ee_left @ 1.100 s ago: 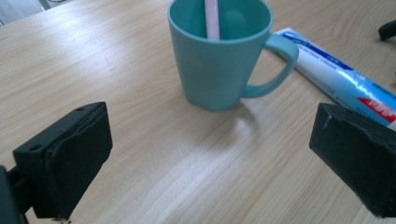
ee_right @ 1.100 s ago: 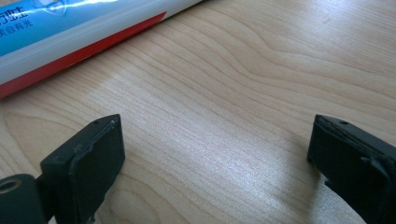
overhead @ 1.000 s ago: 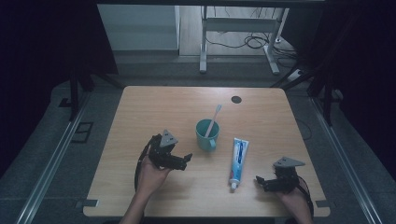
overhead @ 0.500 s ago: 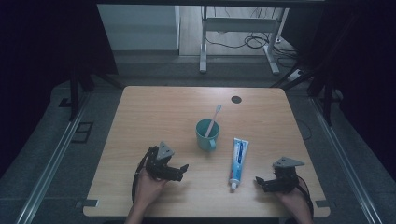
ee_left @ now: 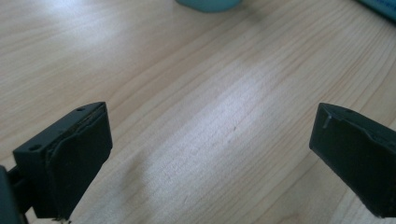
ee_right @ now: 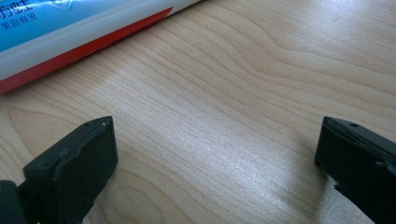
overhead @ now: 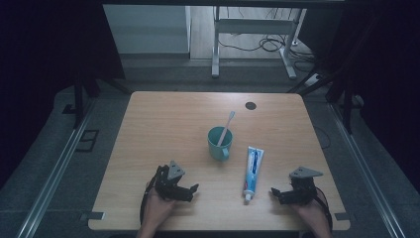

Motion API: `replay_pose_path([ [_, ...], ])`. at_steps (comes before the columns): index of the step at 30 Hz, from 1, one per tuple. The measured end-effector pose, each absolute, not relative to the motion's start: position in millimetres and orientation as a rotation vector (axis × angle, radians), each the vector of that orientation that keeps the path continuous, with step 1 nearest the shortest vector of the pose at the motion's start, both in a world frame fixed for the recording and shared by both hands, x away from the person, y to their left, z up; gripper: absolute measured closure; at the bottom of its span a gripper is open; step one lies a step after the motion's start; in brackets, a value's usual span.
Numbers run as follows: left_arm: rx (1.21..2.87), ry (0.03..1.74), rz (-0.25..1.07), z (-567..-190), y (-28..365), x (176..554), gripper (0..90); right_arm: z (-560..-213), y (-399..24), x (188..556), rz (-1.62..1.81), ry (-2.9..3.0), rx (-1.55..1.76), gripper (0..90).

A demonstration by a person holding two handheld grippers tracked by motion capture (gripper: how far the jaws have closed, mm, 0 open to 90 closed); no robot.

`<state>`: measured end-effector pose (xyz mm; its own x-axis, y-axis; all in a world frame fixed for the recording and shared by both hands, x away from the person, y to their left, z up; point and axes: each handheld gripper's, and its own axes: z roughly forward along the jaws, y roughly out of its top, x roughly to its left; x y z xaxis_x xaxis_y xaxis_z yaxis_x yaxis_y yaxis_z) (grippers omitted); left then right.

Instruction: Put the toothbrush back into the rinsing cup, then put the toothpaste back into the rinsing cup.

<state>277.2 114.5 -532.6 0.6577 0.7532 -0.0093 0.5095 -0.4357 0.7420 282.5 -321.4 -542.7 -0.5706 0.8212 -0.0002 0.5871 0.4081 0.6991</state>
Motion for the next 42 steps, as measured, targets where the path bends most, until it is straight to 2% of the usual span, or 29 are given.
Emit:
replay_pose_path([
  [13,2.234,1.003,0.35,-544.6,110.5,280.7,0.0,-542.4,-322.0,282.0,0.956,2.32,1.218,0.8],
  [28,2.23,1.011,0.352,-544.6,111.0,281.0,0.1,-529.5,-323.1,281.0,1.036,2.341,1.222,22.3],
  [33,2.229,1.012,0.352,-544.6,111.3,281.0,0.5,-520.6,-326.3,281.9,1.11,2.359,1.232,41.6],
  [34,2.229,1.012,0.352,-544.6,111.3,281.0,0.6,-520.6,-326.3,281.9,1.11,2.359,1.232,41.6],
  [36,2.228,1.013,0.353,-544.6,111.3,281.0,0.7,-516.4,-325.6,281.7,1.138,2.37,1.216,51.5],
  [42,2.226,1.014,0.354,-544.6,111.5,281.1,1.0,-508.9,-313.8,282.7,1.143,2.423,1.144,73.2],
])
